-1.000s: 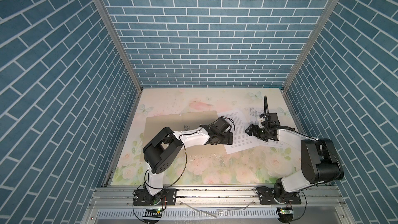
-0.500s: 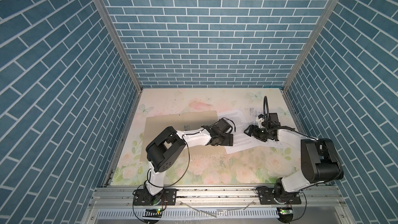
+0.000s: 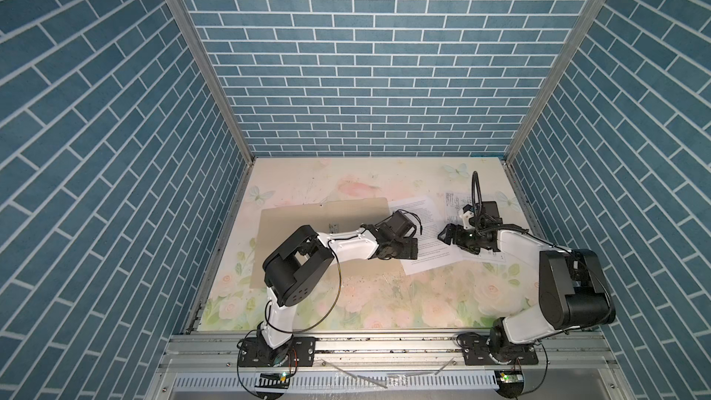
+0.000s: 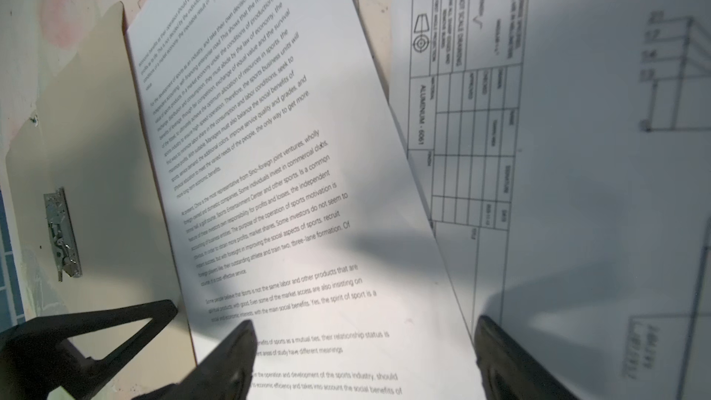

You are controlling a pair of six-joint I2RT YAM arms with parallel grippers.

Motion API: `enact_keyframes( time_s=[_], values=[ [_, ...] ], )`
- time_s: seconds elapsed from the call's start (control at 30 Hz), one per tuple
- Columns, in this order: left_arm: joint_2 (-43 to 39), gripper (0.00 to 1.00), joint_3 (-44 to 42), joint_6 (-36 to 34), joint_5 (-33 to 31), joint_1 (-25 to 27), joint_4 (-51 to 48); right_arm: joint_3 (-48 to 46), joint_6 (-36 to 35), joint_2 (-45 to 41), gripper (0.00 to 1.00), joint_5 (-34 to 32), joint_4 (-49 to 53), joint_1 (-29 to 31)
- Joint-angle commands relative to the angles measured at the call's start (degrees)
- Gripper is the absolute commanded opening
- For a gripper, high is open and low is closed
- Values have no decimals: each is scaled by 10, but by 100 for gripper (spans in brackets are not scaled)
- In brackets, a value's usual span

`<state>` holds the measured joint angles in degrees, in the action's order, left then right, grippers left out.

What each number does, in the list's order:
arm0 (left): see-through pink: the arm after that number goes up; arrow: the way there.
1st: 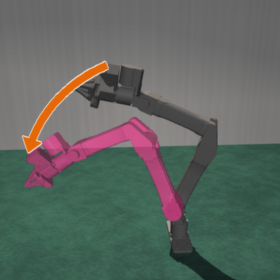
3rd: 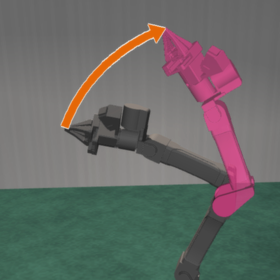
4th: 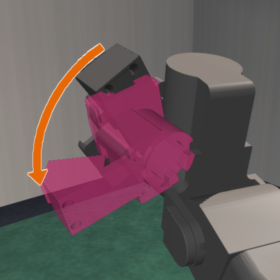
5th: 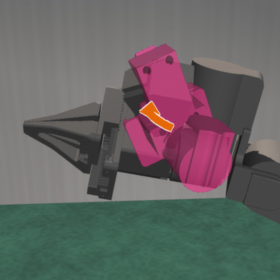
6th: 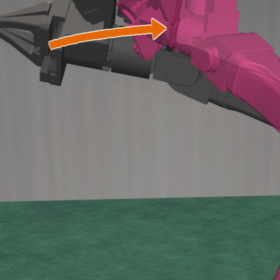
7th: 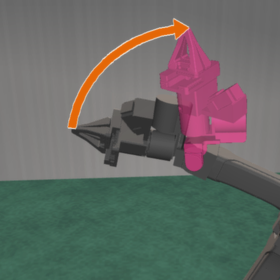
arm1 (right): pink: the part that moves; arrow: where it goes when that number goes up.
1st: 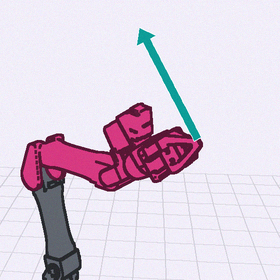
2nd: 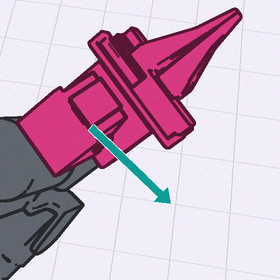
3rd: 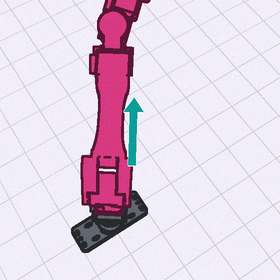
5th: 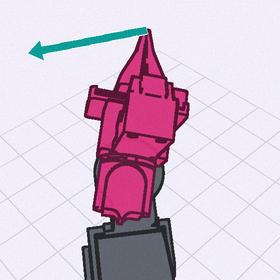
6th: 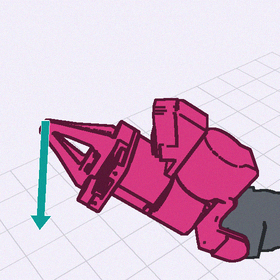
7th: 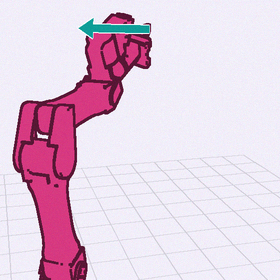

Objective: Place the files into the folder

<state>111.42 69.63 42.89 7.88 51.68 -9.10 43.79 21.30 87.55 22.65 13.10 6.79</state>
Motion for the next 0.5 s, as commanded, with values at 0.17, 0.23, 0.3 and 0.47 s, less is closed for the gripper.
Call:
enact_keyframes(
  time_s=[0.17,0.23,0.3,0.47],
  values=[
    [25,83,-11,-1,4,3,-25,75,-40,50,88,7,-1,-2],
    [25,83,-12,-1,4,3,-24,94,-51,66,88,11,5,-2],
    [25,83,-12,-1,5,3,-23,119,-64,86,88,12,20,-2],
    [25,83,-15,-2,7,3,-18,151,-84,121,88,29,39,-2]
  ],
)
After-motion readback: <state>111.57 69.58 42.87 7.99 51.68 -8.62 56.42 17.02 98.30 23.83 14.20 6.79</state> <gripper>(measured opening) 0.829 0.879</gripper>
